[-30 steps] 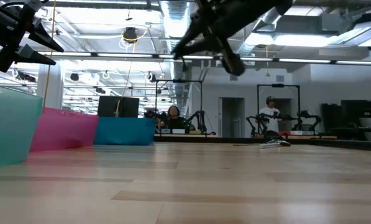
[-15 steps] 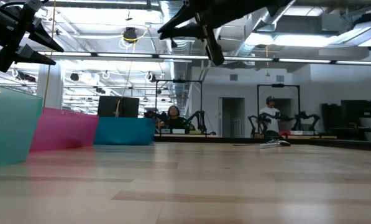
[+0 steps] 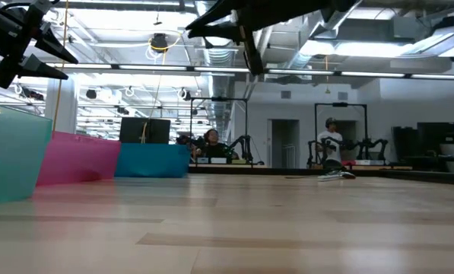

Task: Sort silverware by color (type)
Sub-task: Put the black spoon into the red bin

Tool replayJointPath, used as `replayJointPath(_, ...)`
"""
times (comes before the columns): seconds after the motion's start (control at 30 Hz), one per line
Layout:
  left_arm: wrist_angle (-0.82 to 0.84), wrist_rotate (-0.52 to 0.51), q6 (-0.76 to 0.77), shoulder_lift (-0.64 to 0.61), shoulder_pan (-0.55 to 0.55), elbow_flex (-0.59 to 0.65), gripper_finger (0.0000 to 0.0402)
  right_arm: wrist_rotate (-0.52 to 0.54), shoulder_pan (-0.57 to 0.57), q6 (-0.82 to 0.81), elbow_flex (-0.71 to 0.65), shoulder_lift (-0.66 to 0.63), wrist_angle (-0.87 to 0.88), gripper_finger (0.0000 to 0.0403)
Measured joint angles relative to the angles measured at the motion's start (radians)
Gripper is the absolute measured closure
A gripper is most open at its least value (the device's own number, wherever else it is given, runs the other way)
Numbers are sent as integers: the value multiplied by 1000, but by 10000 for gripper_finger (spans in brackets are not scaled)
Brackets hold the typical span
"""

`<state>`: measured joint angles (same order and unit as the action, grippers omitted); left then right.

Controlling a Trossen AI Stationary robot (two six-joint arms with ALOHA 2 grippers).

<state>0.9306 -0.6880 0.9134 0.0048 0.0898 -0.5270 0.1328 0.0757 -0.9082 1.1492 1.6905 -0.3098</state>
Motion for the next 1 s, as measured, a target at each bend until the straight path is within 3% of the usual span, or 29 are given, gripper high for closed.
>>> replayJointPath(0.37, 0, -6, 0, 0, 0, 0, 207, -39, -6, -5, 24, 94, -155, 364)
replayJointPath(1.0, 3, -6, 0, 0, 0, 0, 207, -277, -40, 81, 462, 408, -124, 364)
